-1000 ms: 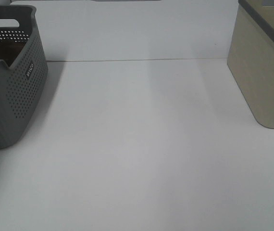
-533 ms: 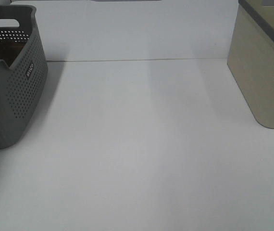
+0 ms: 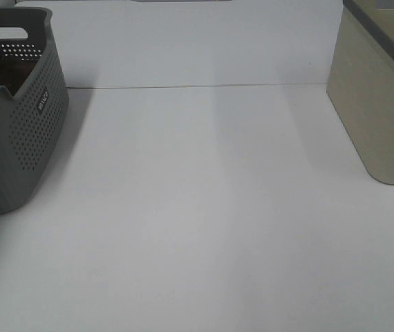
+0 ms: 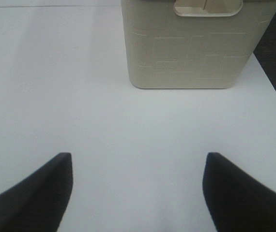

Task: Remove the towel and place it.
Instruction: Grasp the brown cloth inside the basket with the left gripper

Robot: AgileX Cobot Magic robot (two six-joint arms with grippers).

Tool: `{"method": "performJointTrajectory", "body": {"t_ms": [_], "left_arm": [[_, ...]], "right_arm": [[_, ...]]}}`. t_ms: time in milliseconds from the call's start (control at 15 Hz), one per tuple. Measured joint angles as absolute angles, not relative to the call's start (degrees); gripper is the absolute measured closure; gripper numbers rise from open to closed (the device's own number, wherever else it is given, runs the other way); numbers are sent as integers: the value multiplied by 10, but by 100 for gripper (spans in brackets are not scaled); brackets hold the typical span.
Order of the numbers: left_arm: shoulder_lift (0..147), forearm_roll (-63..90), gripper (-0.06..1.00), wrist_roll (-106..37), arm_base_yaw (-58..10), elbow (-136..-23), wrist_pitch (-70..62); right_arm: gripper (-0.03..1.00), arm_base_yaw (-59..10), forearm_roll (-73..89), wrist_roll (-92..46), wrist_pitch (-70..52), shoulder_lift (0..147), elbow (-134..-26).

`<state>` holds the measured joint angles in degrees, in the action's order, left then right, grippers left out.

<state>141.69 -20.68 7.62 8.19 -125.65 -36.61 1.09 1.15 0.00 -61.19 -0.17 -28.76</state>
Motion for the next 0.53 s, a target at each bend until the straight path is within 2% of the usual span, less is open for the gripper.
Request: {"method": "performJointTrajectory", "body": {"t_ms": [333, 400, 533], "left_arm": [[1417, -207, 88, 76, 82, -1256, -361], [1417, -207, 94, 69, 82, -1256, -361], [1417, -204, 94, 64, 82, -1256, -361]], "right_arm": [[26, 11, 11, 0, -612, -2, -288], [26, 11, 11, 0, -612, -2, -288], [26, 11, 11, 0, -612, -2, -288]]}}
